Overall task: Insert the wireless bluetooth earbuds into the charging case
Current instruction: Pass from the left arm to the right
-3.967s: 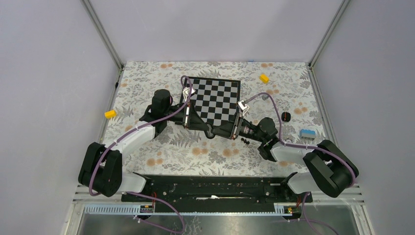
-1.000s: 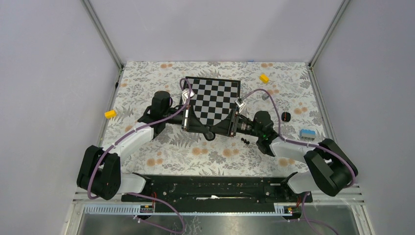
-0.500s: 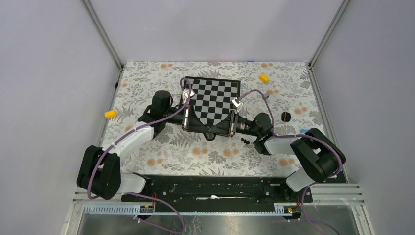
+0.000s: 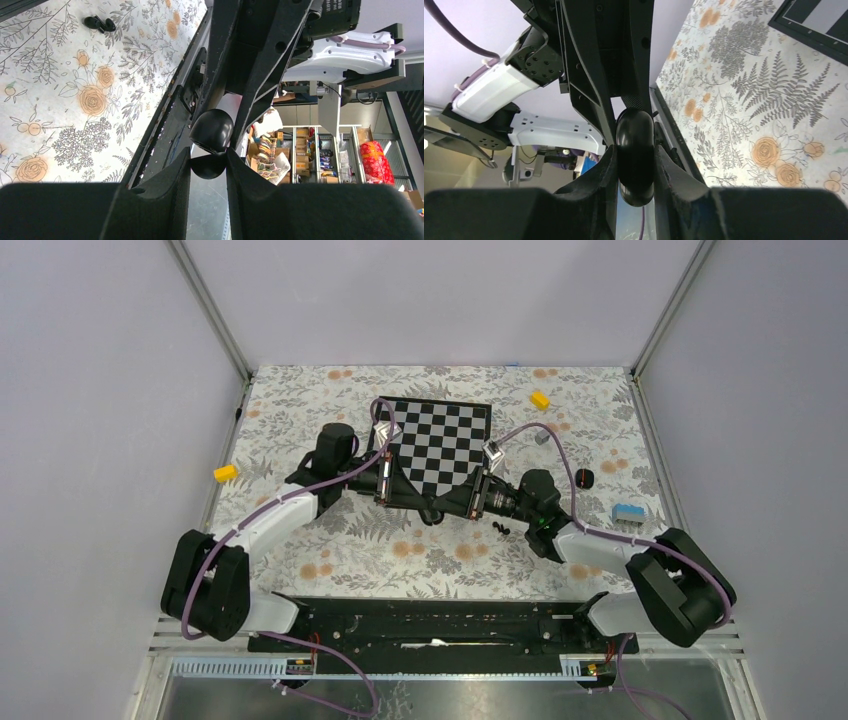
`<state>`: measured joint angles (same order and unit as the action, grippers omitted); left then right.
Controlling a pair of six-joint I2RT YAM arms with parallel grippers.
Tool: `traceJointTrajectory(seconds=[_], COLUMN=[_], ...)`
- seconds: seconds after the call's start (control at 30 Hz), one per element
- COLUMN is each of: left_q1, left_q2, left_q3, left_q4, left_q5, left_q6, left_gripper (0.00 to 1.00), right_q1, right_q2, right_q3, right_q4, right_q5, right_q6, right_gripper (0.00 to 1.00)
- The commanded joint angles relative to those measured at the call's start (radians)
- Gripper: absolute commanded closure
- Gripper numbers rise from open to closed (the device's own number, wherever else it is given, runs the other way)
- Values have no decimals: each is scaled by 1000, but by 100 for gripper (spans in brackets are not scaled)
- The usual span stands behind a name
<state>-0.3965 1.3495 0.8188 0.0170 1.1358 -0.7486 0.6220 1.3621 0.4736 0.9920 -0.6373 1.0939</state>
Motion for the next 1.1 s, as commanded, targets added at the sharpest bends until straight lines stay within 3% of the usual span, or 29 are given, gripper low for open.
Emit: traceJointTrajectory(seconds=[0.0, 0.43, 0.63, 0.77, 0.93, 1.07], left_q1=[9, 10, 13, 21, 30, 37], left_q2=[-12, -15, -8, -10, -29, -22], left_q3=[51, 52, 49, 48, 63, 104], left_q4=[32, 34, 34, 7, -83, -204], left_q5=[38, 32, 28, 20, -4, -34], left_q6=[18, 5, 6, 22, 75, 155], left_gripper=[88, 67, 62, 51, 31, 29], right_q1=[-10, -10, -10, -10, -10, -10], right_q2=[-40, -85, -86, -96, -106, -109], right_q3=[8, 0, -3, -4, 2, 10], right_q4=[-178, -264, -267, -278, -301, -314], right_q5=[101, 163, 168, 178, 181, 182], right_q6=[-87, -127, -127, -125, -122, -121], right_gripper=[100, 100, 100, 100, 100, 100])
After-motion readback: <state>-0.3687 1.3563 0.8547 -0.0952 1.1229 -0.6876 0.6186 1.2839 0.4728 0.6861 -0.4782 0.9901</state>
